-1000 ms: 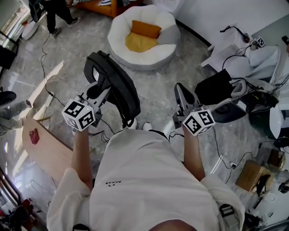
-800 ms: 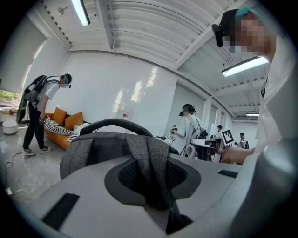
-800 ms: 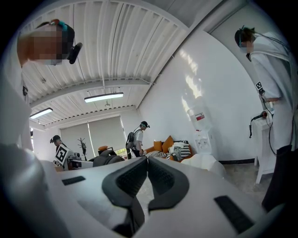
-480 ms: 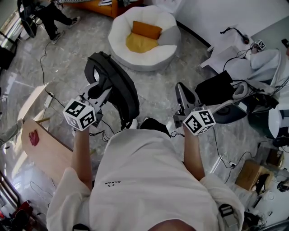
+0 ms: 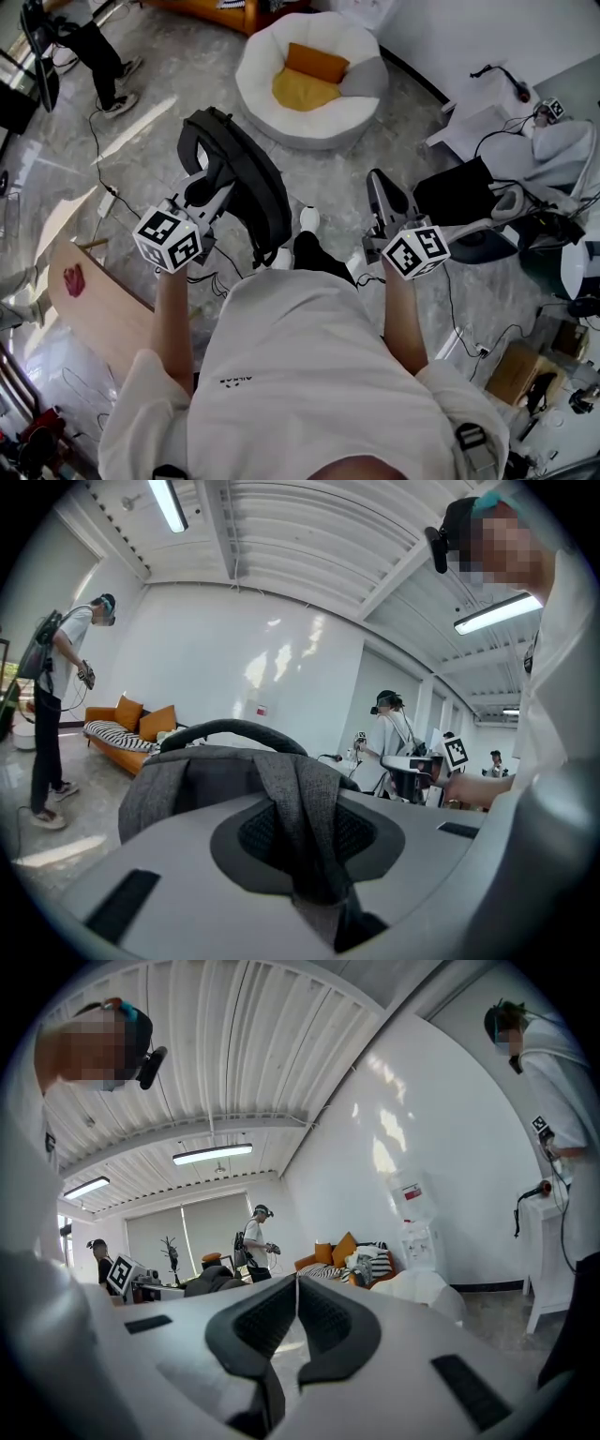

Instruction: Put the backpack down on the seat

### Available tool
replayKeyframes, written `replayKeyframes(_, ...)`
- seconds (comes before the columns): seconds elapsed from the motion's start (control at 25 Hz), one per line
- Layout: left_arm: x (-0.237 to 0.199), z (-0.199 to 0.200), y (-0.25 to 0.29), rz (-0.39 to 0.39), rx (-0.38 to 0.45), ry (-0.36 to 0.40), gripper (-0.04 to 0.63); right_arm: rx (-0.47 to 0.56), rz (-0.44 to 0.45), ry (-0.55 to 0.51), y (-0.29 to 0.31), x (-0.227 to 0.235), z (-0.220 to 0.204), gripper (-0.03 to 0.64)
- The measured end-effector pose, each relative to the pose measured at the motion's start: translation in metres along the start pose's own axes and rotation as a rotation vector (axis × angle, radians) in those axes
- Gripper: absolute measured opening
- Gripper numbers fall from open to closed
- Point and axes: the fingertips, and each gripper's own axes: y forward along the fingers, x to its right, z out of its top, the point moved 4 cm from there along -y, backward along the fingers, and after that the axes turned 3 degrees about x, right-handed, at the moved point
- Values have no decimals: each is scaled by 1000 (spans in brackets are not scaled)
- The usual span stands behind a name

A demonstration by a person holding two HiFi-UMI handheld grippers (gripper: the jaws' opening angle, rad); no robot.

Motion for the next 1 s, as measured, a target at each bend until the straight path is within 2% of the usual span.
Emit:
replayKeyframes(0.28, -15, 3, 13, 24, -6, -11, 95, -19, 32, 11, 27, 9, 0, 26)
replayKeyframes(1.0, -58, 32, 99, 89, -28, -16, 95, -59, 110, 38, 119, 87, 15, 26)
